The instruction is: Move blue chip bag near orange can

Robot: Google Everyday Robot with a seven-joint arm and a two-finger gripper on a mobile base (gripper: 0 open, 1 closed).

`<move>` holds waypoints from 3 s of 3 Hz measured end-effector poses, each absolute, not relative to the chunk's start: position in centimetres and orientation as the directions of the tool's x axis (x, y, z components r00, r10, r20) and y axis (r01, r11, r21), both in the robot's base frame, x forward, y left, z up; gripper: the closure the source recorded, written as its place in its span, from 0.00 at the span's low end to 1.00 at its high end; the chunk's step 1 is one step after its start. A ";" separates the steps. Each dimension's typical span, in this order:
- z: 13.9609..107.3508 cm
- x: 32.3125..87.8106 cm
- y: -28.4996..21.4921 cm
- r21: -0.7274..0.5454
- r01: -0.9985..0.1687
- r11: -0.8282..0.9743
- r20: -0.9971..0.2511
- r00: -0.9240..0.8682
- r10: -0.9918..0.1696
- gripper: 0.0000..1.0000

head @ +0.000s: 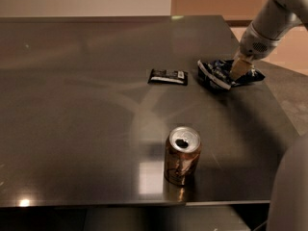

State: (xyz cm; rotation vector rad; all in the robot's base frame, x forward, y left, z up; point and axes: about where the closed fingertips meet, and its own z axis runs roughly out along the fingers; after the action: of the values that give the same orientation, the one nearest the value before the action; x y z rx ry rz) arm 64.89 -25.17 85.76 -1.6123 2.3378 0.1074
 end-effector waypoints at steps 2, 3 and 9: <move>89.3 58.3 -22.7 -0.085 -0.954 0.287 -0.329 -0.245 -0.912 1.00; 90.4 54.7 -21.5 -0.065 -0.967 0.248 -0.342 -0.212 -0.915 1.00; 89.9 44.9 -17.3 0.009 -0.992 0.128 -0.374 -0.122 -0.920 0.13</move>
Offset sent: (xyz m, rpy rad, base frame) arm -0.1236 0.0387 0.0603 0.0779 0.0275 0.1571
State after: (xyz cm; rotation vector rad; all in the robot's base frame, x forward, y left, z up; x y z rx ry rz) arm 44.89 -17.26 89.90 -1.8715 2.1313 0.3732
